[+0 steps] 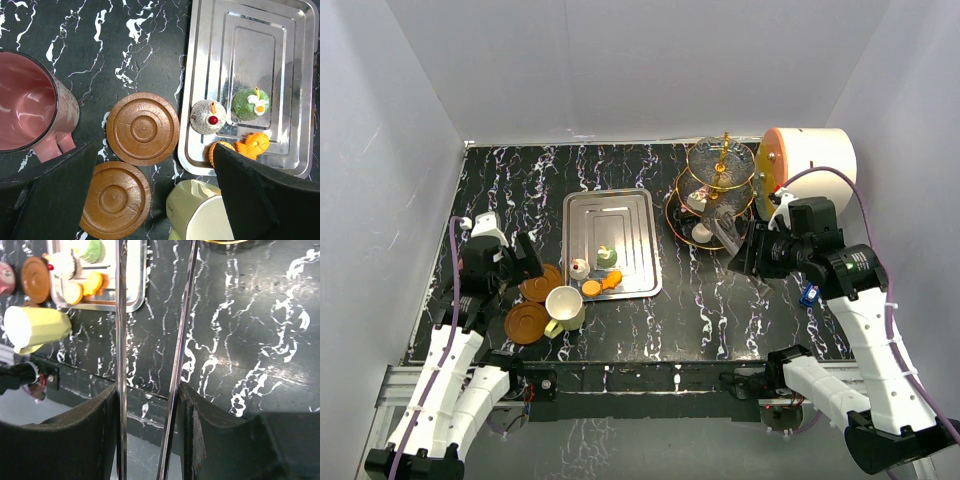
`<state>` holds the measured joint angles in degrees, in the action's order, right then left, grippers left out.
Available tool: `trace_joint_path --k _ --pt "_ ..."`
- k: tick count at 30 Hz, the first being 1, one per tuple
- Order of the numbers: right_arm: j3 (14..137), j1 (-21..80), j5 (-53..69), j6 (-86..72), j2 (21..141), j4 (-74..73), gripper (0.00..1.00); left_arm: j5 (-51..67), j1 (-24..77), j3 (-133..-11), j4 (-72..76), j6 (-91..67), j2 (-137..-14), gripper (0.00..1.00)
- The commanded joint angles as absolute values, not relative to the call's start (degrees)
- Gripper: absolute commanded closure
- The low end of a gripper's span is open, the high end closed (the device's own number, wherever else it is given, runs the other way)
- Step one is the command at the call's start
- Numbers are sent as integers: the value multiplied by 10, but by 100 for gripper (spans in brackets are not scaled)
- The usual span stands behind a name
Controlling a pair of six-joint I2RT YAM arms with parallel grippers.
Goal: Serve the afternoon tea
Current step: Adjust the dessert on the tray.
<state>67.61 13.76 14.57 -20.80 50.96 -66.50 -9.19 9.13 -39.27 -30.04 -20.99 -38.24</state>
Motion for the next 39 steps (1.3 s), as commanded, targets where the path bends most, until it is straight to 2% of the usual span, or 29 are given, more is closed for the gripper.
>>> trace_joint_path --k 1,11,24,32,39 --pt "698 138 227 -203 494 -640 58 -91 92 -397 -299 -207 -373 1" --pt "699 138 348 -170 510 -615 58 -89 92 -396 -299 -207 -375 1" --pt "697 145 359 -131 548 -606 57 -94 92 -398 -300 -208 -379 1" --pt "696 211 300 -164 580 -579 57 -95 92 -397 -301 -208 -380 1" --pt "706 382 144 -231 629 -558 58 -96 92 -398 -301 -209 -381 1"
